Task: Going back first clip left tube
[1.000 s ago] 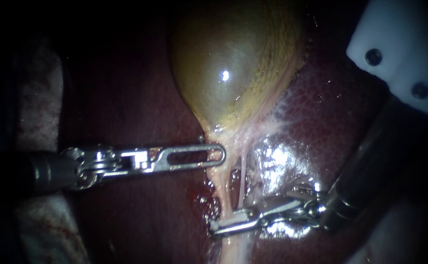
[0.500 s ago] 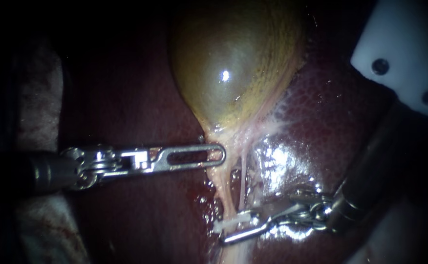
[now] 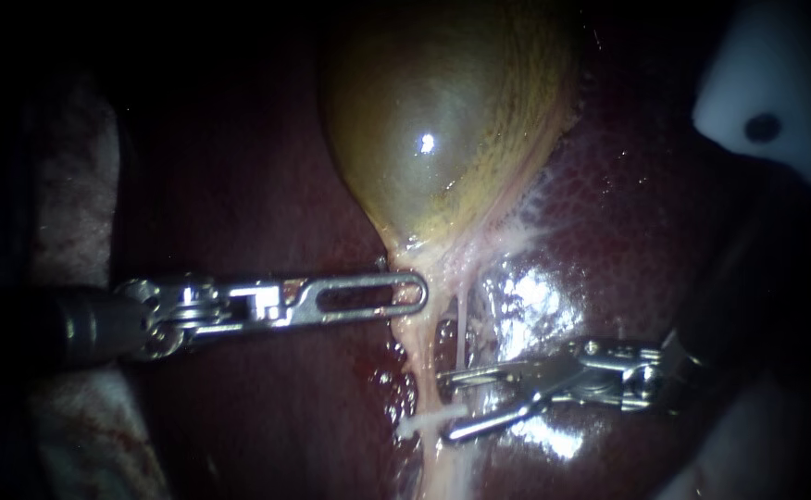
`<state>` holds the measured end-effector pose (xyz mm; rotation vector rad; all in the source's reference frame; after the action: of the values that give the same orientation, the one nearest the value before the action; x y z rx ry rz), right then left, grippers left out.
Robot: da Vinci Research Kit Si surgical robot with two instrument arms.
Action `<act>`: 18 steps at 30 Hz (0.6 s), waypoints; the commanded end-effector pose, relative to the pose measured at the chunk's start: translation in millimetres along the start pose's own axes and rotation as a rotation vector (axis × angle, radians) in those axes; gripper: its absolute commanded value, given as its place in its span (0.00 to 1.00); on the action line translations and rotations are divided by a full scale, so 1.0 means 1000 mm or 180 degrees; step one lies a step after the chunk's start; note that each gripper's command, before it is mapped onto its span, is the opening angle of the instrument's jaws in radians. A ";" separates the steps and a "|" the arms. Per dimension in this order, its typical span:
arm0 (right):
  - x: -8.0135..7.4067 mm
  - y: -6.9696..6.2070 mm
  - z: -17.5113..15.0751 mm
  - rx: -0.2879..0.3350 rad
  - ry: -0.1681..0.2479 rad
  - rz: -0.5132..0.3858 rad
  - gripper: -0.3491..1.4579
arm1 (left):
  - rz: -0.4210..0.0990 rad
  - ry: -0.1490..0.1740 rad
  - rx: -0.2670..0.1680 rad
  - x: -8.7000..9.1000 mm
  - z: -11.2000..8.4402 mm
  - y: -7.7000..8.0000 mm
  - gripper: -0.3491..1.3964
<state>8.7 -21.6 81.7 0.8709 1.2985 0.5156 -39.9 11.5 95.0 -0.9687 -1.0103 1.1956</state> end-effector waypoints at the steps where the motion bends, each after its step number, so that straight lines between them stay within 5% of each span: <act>1: 0.0002 0.0000 -0.0003 -0.0019 -0.0004 0.0000 0.48 | 0.0000 0.0000 0.0000 0.0000 0.0000 0.0000 0.00; 18: 0.0026 -0.0029 -0.0057 -0.0155 -0.0146 -0.0078 0.48 | 0.0002 0.0001 0.0000 0.0000 0.0000 -0.0001 0.00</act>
<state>3.0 -19.8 77.3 0.8087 1.2456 0.4988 -39.9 11.5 95.0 -0.9691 -1.0104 1.1959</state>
